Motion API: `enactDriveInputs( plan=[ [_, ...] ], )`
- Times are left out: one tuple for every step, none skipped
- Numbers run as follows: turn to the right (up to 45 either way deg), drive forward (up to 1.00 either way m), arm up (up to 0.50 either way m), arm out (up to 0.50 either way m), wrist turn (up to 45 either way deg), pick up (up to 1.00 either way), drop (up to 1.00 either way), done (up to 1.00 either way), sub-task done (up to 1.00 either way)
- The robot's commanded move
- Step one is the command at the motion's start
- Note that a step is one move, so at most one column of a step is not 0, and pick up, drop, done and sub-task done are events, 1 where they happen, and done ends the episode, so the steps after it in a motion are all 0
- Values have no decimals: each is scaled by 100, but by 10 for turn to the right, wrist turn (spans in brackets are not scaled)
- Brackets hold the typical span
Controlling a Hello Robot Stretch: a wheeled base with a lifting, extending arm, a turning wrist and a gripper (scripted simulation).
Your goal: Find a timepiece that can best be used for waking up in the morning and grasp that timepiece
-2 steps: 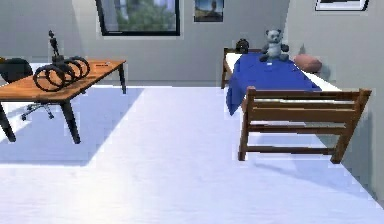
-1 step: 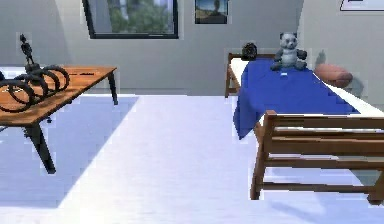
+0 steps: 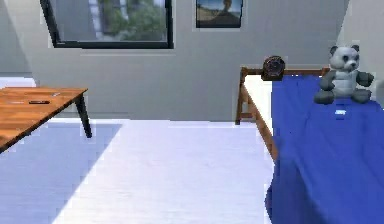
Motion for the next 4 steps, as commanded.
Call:
enactDriveInputs(
  plan=[
    [0,100,0,0,0,0,0,0,0],
    [0,40,0,0,0,0,0,0,0],
    [-390,0,0,0,0,0,0,0,0],
    [450,0,0,0,0,0,0,0,0]
  ],
)
